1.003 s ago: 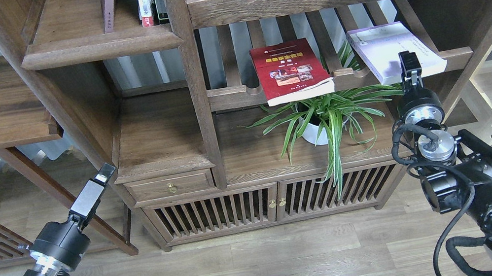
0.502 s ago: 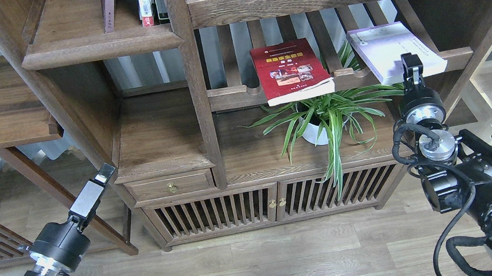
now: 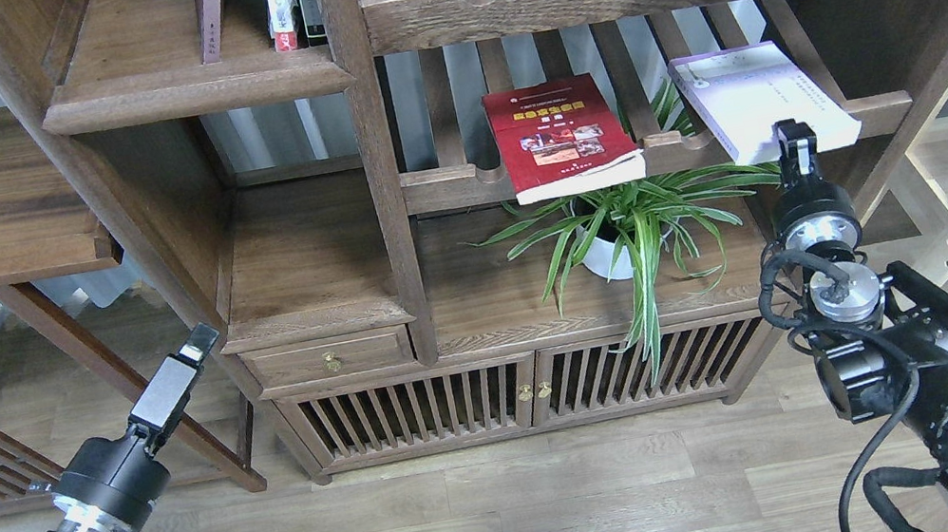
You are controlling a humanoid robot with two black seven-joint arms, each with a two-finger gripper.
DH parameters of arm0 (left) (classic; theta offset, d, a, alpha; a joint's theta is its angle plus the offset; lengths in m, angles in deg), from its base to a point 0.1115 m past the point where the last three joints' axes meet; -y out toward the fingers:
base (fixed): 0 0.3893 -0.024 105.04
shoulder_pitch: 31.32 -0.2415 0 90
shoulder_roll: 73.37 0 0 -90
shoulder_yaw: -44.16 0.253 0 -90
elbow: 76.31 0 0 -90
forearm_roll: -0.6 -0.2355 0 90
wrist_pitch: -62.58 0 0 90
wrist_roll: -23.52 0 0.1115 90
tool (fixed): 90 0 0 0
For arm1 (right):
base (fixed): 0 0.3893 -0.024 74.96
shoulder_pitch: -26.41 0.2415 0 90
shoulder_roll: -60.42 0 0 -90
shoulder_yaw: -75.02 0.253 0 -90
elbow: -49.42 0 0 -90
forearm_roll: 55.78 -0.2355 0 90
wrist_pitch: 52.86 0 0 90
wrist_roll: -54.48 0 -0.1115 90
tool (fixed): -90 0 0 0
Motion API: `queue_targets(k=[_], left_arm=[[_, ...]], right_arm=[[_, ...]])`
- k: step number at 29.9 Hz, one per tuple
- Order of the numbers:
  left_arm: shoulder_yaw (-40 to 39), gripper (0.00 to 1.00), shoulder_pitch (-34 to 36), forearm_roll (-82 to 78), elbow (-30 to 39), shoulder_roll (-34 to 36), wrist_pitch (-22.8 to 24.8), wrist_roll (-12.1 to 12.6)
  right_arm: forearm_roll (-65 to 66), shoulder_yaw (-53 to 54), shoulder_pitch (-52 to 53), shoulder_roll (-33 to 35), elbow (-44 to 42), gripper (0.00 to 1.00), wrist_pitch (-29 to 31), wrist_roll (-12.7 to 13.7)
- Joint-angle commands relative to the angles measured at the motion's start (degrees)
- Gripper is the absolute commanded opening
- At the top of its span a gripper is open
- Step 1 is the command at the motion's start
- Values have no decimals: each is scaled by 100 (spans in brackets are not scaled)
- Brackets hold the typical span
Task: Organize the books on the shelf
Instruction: 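Grasp the white book with the right gripper and pull it off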
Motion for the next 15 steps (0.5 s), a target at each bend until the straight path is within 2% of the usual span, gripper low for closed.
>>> queue_targets(k=[1, 15], left_arm=[[-9, 99, -2, 0, -5, 4, 0, 0], [0, 99, -2, -9, -5, -5, 0, 0]], right_arm=[[0, -23, -7, -4, 1, 29, -1, 8], [-18, -40, -24, -13, 221, 26, 26, 34]])
